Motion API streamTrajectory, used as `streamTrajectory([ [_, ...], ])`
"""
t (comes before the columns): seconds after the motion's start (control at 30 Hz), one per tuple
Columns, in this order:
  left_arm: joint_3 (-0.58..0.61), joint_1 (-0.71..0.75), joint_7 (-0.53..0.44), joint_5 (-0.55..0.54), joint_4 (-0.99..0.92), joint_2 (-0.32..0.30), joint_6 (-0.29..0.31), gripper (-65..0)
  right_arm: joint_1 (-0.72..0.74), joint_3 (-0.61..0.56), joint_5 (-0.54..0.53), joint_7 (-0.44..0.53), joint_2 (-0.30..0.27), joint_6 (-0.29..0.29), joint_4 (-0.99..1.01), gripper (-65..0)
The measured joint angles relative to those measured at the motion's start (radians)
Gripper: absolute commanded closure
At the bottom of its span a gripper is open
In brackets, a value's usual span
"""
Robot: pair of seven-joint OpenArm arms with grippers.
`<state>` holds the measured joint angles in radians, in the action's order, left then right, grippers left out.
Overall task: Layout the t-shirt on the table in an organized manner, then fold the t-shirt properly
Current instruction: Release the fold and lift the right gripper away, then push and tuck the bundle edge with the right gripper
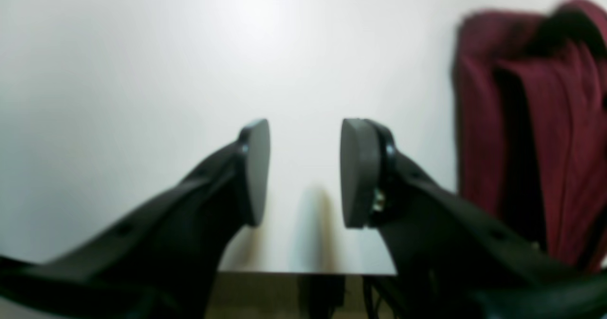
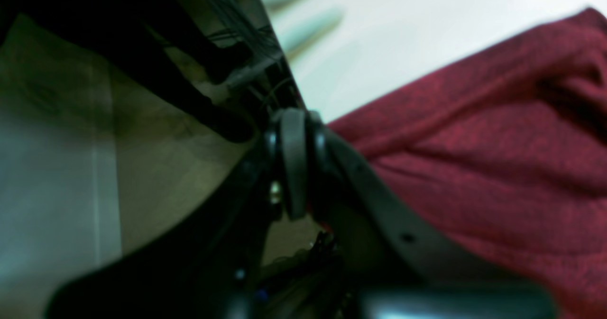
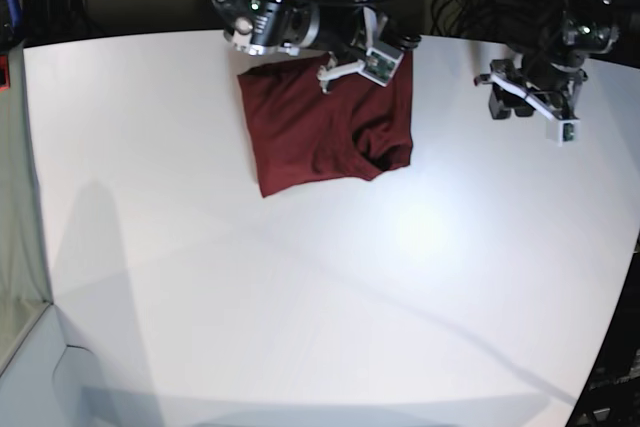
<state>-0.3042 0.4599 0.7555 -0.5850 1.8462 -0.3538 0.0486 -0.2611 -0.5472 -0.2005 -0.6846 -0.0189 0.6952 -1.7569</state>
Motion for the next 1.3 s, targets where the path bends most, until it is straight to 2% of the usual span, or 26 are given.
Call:
streamTrajectory([
  [0.1,-0.024,0.001,0.0,0.0,0.0,0.001,0.0,-24.3,0.0,-0.001,0.003,-0.004,-0.02,0.0,-0.034,-18.8],
  [0.2,-0.047,0.003,0.003,-0.002,0.0,0.002,0.0,-24.3,-0.002,0.003,0.0,-0.002,-0.035,0.0,-0.089,-23.8],
  [0.37,-0.097,0.003,0.002,-0.001,0.0,0.002,0.0,-24.3,0.009,0.06,-0.009,0.004,-0.042,0.0,-0.166,-24.0],
  [0.47,-0.125,0.008,0.001,-0.002,0.0,0.002,0.0,-24.3,0.08,0.116,0.002,-0.011,-0.036,0.0,-0.153,-24.5],
  [0.7,-0.134,0.021,0.0,-0.004,0.0,0.001,0.0,-24.3,0.36,0.146,-0.001,-0.107,0.0,0.001,0.101,-24.6],
  [0.83,-0.134,0.03,0.004,0.0,-0.001,0.006,0.0,-24.3,0.463,0.145,-0.003,-0.103,-0.001,0.0,0.224,-29.4],
  [1.03,-0.134,0.027,0.003,-0.001,-0.001,0.005,0.0,-24.3,0.513,0.141,0.001,-0.104,0.0,0.0,0.3,-39.5],
  [1.23,-0.134,0.024,0.0,0.0,-0.001,0.005,0.0,-24.3,0.513,0.14,-0.003,-0.098,0.017,0.0,0.356,-39.4],
  [1.3,-0.134,0.024,0.001,0.0,-0.001,0.005,0.0,-24.3,0.512,0.125,0.0,-0.061,0.019,0.0,0.389,-39.4],
])
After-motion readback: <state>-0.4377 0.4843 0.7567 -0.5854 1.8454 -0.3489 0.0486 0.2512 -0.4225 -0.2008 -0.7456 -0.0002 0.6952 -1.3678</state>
